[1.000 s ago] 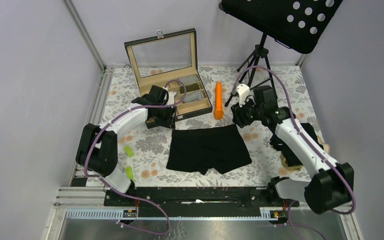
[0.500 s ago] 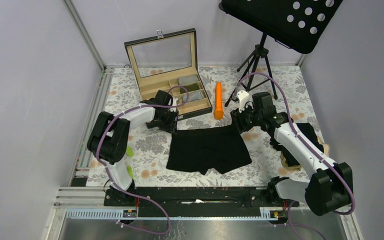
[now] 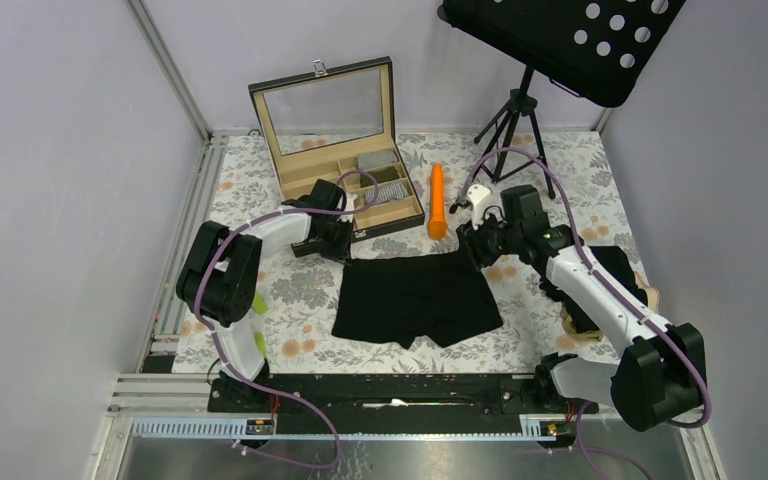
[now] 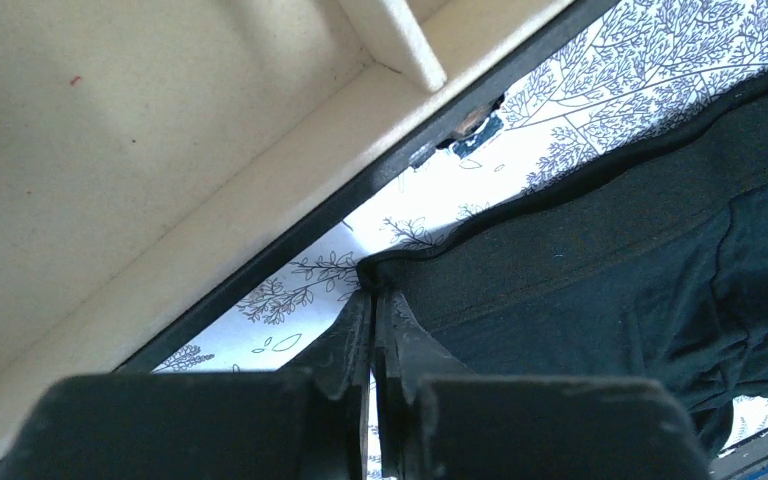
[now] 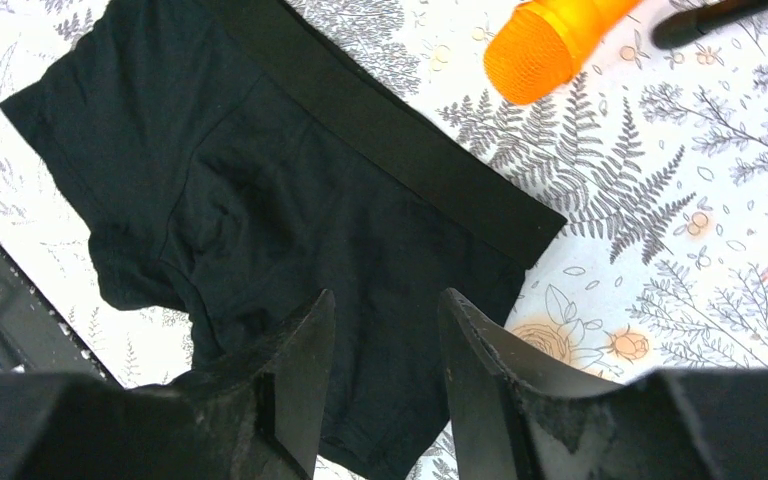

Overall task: Roll the underwear
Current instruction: Fold the underwear at the center of the board.

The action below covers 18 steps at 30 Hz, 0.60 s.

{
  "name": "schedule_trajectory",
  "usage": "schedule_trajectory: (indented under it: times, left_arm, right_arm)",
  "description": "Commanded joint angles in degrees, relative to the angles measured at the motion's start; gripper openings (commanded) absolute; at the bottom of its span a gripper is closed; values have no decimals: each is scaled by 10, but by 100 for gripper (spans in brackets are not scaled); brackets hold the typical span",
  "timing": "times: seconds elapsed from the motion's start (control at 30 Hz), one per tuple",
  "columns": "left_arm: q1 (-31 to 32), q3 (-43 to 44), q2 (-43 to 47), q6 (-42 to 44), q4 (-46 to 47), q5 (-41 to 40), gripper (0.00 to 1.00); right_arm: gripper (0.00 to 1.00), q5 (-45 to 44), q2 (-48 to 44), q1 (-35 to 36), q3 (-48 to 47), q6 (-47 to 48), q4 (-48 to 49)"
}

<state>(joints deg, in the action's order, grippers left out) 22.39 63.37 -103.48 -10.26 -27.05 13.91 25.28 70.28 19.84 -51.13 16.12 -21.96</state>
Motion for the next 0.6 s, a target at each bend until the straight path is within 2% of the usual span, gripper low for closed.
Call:
schedule_trajectory:
  times: [0.0,0.13,0.27,0.4,0.57]
  left_arm:
    - [-1,1,7,5,13,10,0]
    - [-1,-6,8,6,18,45,0]
    - [-2,-7,6,12,22,78,0]
    - [-10,12,-4,16,11,84,0]
    - [-30,9,-2,-1,8,89,0]
  right_arm:
    - [47,53,14,55,-22,63,-9]
    - [46,76,48,147,-49,132,-11]
    - [45,82,117,220,-94,144,19]
    - [35,112,210,262,-180,190,-11]
    - [37,122,274,340,-215,214,-2]
